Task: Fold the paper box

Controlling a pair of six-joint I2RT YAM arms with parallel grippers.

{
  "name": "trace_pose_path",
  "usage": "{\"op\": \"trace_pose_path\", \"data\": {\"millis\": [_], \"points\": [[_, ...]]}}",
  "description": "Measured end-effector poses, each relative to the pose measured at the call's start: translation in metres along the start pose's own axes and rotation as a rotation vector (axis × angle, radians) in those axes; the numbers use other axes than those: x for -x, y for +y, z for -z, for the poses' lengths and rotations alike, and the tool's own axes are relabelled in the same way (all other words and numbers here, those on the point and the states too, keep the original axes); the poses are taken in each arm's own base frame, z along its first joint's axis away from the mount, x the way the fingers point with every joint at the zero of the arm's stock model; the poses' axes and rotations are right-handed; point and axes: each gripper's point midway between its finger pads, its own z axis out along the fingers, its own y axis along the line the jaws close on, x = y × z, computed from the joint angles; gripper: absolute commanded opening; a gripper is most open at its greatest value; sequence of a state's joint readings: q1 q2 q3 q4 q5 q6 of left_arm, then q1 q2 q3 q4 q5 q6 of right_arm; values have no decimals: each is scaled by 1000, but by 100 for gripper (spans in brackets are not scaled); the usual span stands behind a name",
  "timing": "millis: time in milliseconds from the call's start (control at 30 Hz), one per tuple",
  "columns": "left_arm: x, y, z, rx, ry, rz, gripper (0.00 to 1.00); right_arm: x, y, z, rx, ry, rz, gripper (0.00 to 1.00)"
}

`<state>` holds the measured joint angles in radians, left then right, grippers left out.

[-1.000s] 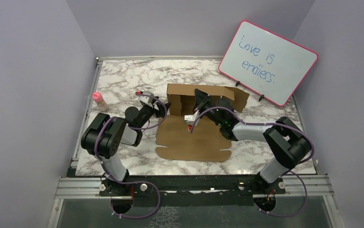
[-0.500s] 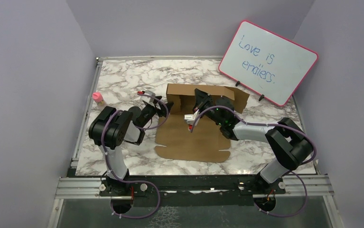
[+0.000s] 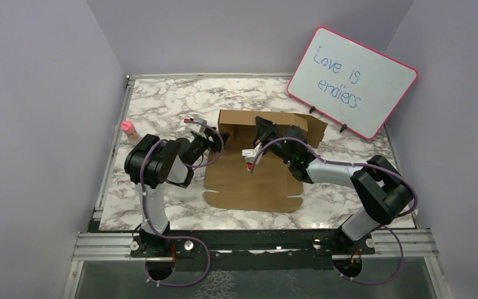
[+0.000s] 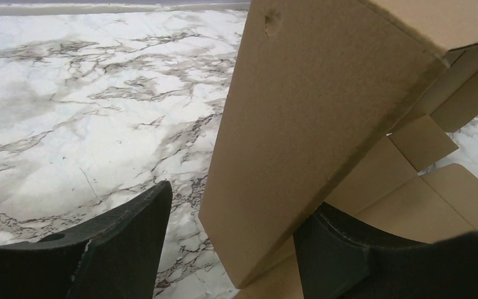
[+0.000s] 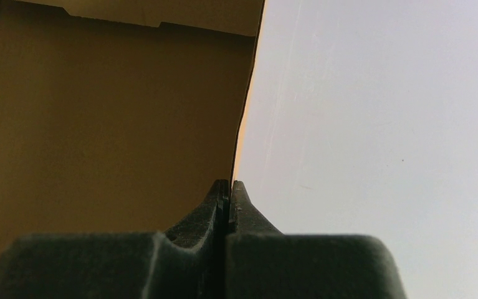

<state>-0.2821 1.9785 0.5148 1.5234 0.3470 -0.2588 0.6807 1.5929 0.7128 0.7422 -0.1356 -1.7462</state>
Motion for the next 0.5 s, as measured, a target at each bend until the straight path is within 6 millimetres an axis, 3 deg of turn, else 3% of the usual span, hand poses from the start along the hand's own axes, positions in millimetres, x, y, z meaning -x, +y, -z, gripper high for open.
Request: {"op": "trace_pose_path", "data": {"millis": [200,500], "points": [[-5,-2,-4,37,-1,7,60,0,0,1,4,-1,-5,1],[-8,0,-9,161,-26,-15,58,0,-1,2,7,-3,-22,1]]}}
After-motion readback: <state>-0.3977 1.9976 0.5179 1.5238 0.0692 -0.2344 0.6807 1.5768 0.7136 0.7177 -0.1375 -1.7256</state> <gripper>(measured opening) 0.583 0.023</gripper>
